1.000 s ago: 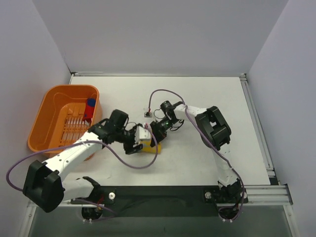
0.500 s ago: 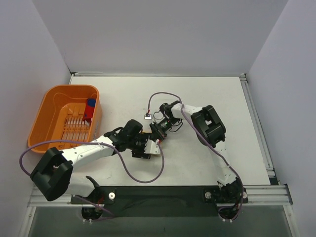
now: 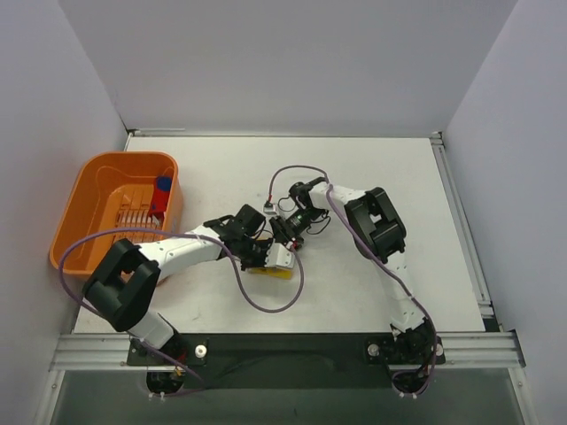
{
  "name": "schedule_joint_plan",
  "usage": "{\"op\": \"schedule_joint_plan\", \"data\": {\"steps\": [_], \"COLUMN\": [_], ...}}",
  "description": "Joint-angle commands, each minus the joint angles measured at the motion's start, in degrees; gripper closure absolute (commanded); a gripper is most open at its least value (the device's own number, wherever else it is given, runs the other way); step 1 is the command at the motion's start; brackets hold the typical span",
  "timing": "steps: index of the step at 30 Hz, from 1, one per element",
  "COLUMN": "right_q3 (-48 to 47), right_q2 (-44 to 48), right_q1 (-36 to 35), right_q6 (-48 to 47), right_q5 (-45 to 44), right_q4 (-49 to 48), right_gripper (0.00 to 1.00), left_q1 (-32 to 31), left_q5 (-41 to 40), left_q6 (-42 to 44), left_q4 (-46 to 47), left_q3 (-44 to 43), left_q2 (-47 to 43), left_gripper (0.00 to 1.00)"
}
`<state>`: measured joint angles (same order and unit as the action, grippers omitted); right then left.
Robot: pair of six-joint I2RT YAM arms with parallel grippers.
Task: Roll the towels
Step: Roll the towel
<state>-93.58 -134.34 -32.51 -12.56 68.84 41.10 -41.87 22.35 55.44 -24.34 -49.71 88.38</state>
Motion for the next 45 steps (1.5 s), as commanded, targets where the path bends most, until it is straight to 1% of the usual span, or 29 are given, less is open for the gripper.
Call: {"op": "schedule_joint_plan", "data": {"steps": [1, 5, 6, 8, 11, 12, 14, 15, 16, 18, 19, 21, 22, 23, 24, 27, 29, 30, 31, 33, 34, 35, 37, 38, 39, 40, 41, 42, 45], "right_q3": [-1.69, -1.17, 0.49, 2.60, 6.65, 8.40, 9.90, 10.60, 12.18, 13.68, 15.25, 15.88, 15.89, 15.80, 15.71, 15.71, 17.19, 17.55, 17.73, 18.08, 18.08, 18.08, 17.64, 17.56, 17.64, 18.34, 18.87, 19.66, 23.17], "right_q2": [5.39, 11.64, 12.95, 16.38, 19.90, 22.00, 24.12, 25.26, 27.27, 29.13, 30.62, 32.12, 32.47, 32.91, 33.79, 36.59, 38.97, 40.90, 41.52, 41.97, 41.62, 40.92, 38.73, 38.11, 37.23, 37.05, 36.87, 36.61, 36.61], "right_q1": [2.89, 6.40, 7.28, 9.83, 12.72, 13.35, 15.01, 15.46, 15.90, 16.52, 16.52, 16.26, 16.17, 15.99, 15.55, 14.76, 12.83, 11.69, 8.55, 4.67, 1.00, -1.13, -4.04, -6.66, -7.82, -9.31, -11.76, -13.18, -16.60], "right_q6": [4.64, 7.37, 7.89, 9.83, 10.27, 9.92, 8.87, 8.52, 8.08, 5.98, 5.10, 3.60, 3.24, 2.54, 0.80, -2.64, -6.59, -8.34, -11.41, -14.59, -17.99, -18.99, -20.05, -21.01, -21.89, -22.85, -24.08, -26.96, -31.54], "right_q5": [-8.10, -10.83, -11.00, -11.27, -11.10, -11.18, -11.36, -11.44, -11.71, -11.97, -12.32, -13.20, -13.64, -14.69, -15.05, -18.55, -21.01, -24.33, -26.37, -31.02, -35.13, -37.26, -42.00, -43.08, -44.04, -47.19, -48.78, -49.93, -51.87], "right_q4": [0.56, -0.58, -1.89, -3.13, -3.48, -3.57, -3.66, -3.92, -4.19, -4.54, -4.63, -4.54, -4.45, -4.10, -3.75, -0.85, -0.50, -0.32, -0.06, 0.03, -0.14, -1.19, -3.73, -7.49, -9.53, -11.72, -16.36, -18.41, -26.06], "right_gripper": [0.63, 0.62, 0.62, 0.62, 0.64, 0.65, 0.65, 0.66, 0.66, 0.66, 0.66, 0.65, 0.65, 0.64, 0.64, 0.63, 0.60, 0.59, 0.58, 0.48, 0.44, 0.39, 0.38, 0.38, 0.38, 0.38, 0.38, 0.38, 0.38], "left_q1": [3.80, 9.07, 9.95, 12.51, 15.23, 15.76, 17.69, 18.39, 19.10, 20.59, 20.95, 21.65, 21.91, 22.18, 22.70, 23.15, 23.15, 23.15, 23.15, 22.97, 22.88, 22.71, 22.62, 22.62, 22.62, 22.62, 22.62, 22.62, 22.62], "left_q5": [9.01, 15.26, 17.79, 19.48, 21.77, 22.99, 24.40, 25.02, 25.89, 26.25, 25.82, 24.85, 24.76, 24.93, 25.02, 24.94, 24.94, 25.02, 24.94, 24.41, 23.97, 23.62, 22.92, 22.83, 22.83, 22.83, 22.83, 22.83, 22.74], "left_q6": [-2.00, -1.56, -1.39, -0.69, -0.16, 0.19, 0.37, 0.72, 1.16, 1.77, 1.86, 3.08, 3.36, 3.45, 3.53, 3.27, 3.36, 3.62, 3.88, 4.15, 4.41, 4.59, 4.59, 4.50, 4.15, 3.98, 3.97, 3.97, 3.89], "left_q4": [-15.80, -23.90, -25.48, -29.96, -35.32, -37.08, -42.27, -44.02, -47.17, -49.66, -51.58, -54.92, -58.33, -59.67, -60.64, -62.58, -63.99, -64.95, -65.48, -66.19, -66.10, -66.10, -66.01, -66.01, -66.01, -66.01, -65.93, -66.01, -66.01], "left_q3": [-4.32, -11.53, -15.20, -18.73, -25.94, -30.40, -34.73, -37.19, -40.95, -44.66, -48.07, -51.69, -53.89, -56.87, -58.38, -61.20, -62.60, -63.13, -63.66, -64.54, -64.54, -64.46, -64.89, -65.24, -65.51, -65.95, -65.95, -65.86, -65.69], "left_q2": [6.01, 11.89, 14.51, 17.34, 23.84, 27.86, 32.10, 36.21, 38.25, 43.34, 44.85, 49.84, 51.53, 52.94, 55.04, 57.60, 58.57, 59.53, 60.15, 61.55, 61.74, 61.91, 62.44, 62.70, 63.23, 63.32, 63.23, 63.23, 63.32], "left_gripper": [0.92, 0.94, 0.94, 0.94, 0.93, 0.92, 0.92, 0.91, 0.91, 0.90, 0.90, 0.89, 0.88, 0.87, 0.85, 0.83, 0.81, 0.80, 0.80, 0.80, 0.80, 0.80, 0.79, 0.79, 0.79, 0.79, 0.79, 0.79, 0.79]}}
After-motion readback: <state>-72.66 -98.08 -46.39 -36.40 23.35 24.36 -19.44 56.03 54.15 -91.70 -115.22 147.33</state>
